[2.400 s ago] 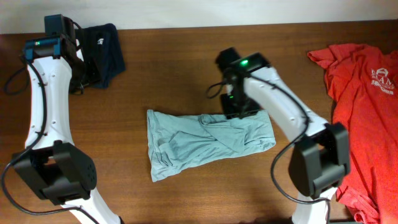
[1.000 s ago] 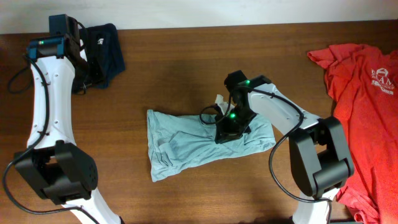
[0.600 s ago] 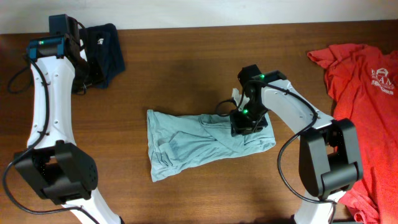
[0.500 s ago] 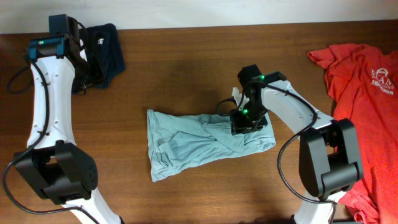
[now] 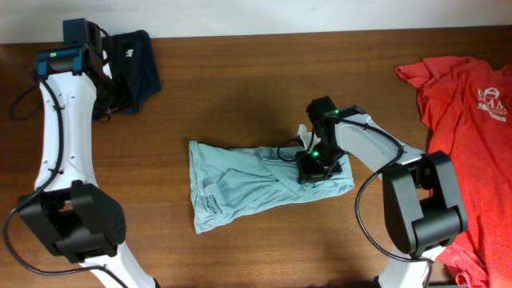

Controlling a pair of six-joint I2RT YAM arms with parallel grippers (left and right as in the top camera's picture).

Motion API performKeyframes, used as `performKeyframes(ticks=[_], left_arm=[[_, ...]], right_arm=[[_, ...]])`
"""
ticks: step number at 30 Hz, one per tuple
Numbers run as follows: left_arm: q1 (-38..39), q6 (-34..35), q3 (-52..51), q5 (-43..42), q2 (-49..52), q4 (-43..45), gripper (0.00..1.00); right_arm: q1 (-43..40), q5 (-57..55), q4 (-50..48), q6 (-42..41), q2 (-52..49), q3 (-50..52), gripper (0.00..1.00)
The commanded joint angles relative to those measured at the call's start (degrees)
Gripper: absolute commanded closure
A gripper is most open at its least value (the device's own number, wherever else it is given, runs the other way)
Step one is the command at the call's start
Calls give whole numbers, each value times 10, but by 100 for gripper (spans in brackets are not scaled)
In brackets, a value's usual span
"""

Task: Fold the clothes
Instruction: 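Press the folded end down and release the right gripper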

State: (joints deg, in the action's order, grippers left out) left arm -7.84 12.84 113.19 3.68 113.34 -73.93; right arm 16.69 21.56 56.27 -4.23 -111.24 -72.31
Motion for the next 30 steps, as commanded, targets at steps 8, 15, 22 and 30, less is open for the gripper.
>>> performKeyframes(ticks=[8,15,22,30], left_arm=[[2,-3,4,4,-8,4,50],[2,-3,4,4,-8,4,51],[2,-3,4,5,-8,4,50],[2,-3,4,4,-8,3,50]], right_arm=[[22,82,10,4,16,-26,80],[76,78,-17,4,15,-26,80],[114,63,-31,4,15,-26,65],[102,33,-4,12,28,-50,39]])
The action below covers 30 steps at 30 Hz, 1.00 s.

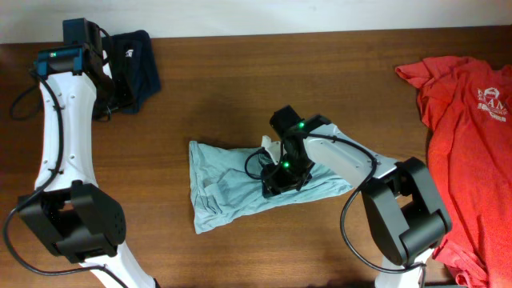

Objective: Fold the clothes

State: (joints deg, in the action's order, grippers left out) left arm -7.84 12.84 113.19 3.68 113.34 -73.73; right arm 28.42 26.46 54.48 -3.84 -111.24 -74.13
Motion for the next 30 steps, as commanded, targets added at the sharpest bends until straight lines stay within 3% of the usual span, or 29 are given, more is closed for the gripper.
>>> performKeyframes(ticks=[1,9,12,16,20,30], left_arm=[[2,-3,4,4,-8,2,51],[2,-3,3,4,-8,2,50],[2,-3,3,4,-8,4,50],[2,-3,3,4,-7,6,50],[2,-3,3,4,-7,6,50],[2,-3,2,4,-7,6,50]], right_arm=[[-28,-20,28,14,37,-46,36],[-134,-49,97,19,105,-82,36],[-175,-49,116,19,105,-80,46],[-211,-49,110,20,105,-50,72],[-221,-49,72,19,105,-6,84],[-221,-99,-5,1,105,118,85]])
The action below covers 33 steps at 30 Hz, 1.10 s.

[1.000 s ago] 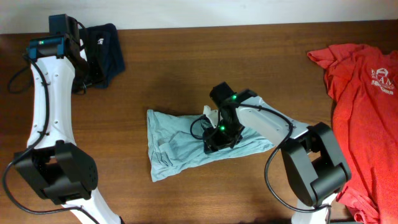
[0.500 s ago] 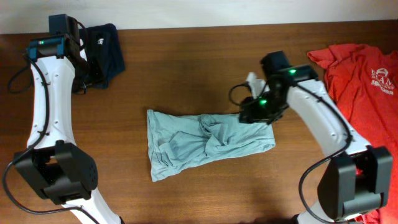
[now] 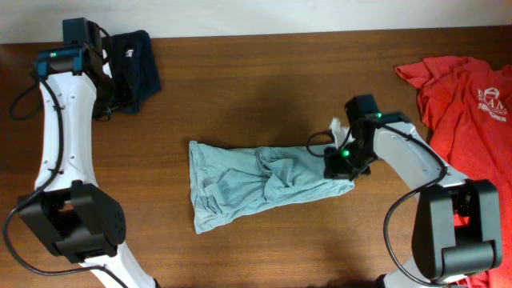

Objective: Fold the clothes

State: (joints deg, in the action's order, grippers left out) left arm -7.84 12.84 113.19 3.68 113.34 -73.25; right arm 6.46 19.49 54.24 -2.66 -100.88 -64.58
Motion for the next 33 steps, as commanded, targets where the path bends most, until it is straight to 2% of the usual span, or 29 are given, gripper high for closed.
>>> performKeyframes(ticks=[1,11,16,21,24,33], left_arm=[[2,-3,2,4,-7,1,50],[2,-3,2,4,-7,1,50],[2,-3,2,4,-7,1,50],[2,-3,2,2,-7,1,50],[2,-3,2,2,-7,1,50],[2,-3,2,2,-3,2,50]], right_arm=[[-1,-36,-3,-12,1,31,86],[-1,-47,-92,-12,1,102,86],[-2,35,-19,-1,22,34,86],[-2,25,44,-1,52,-61,86],[-1,42,30,-1,53,-80,86],[24,58,-47,-14,12,-55,87]])
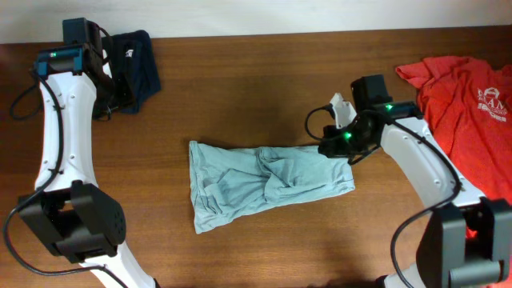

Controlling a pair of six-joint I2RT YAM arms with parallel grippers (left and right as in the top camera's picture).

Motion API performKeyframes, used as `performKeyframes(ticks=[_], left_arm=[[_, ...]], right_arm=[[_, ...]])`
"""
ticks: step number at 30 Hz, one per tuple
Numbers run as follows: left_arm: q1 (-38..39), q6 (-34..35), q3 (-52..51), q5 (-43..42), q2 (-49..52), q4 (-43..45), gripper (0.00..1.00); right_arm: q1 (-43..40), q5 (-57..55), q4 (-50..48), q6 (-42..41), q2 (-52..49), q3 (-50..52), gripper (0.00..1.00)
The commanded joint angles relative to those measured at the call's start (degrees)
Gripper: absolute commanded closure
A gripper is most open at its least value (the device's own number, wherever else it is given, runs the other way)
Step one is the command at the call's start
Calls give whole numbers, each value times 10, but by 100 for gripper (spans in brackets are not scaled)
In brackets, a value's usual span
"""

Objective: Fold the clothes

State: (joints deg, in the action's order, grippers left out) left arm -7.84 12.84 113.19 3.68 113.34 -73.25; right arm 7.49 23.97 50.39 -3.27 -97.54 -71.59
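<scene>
A light blue-green garment (264, 180) lies crumpled and roughly flat in the middle of the table, its long side running left to right. My right gripper (330, 147) is at the garment's upper right corner, pointing left; from above, its jaws and any hold on the cloth are not readable. A dark navy garment (138, 58) lies bunched at the far left. My left gripper (106, 108) hangs by its lower left edge, its fingers hidden by the wrist.
A red T-shirt (468, 96) with a white print is spread over the table's right side and runs down past the right arm's base. The left arm stands along the left edge. Bare wood shows between the garments.
My right gripper has shifted a little up and left, from the light garment's right edge to its upper right corner. The garment and the left arm look unchanged.
My right gripper was first on the right part of the light garment. Then it was further left, over the garment's middle. Then it was back at the right edge, and now it is at the upper right corner. The left arm stayed by the navy garment throughout.
</scene>
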Motion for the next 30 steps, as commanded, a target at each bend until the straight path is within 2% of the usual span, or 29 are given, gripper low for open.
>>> performKeyframes(ticks=[1,10,16,18,22,24,30], left_arm=[[2,-3,2,2,-2,2,50],[2,-3,2,2,2,1,50],[3,-3,2,2,2,1,50],[3,-3,2,2,2,1,50],[3,-3,2,2,2,1,50],[3,-3,2,2,2,1,50],[3,-3,2,2,2,1,50]], right_arm=[[20,13,-18,-9,-31,17,87],[104,21,-98,-47,-116,22,87],[135,146,-105,-30,-113,11,89],[134,152,-100,-30,-111,8,89],[104,153,-78,-6,-105,0,89],[76,154,-35,25,-97,-23,87],[-36,115,104,101,-68,-100,71]])
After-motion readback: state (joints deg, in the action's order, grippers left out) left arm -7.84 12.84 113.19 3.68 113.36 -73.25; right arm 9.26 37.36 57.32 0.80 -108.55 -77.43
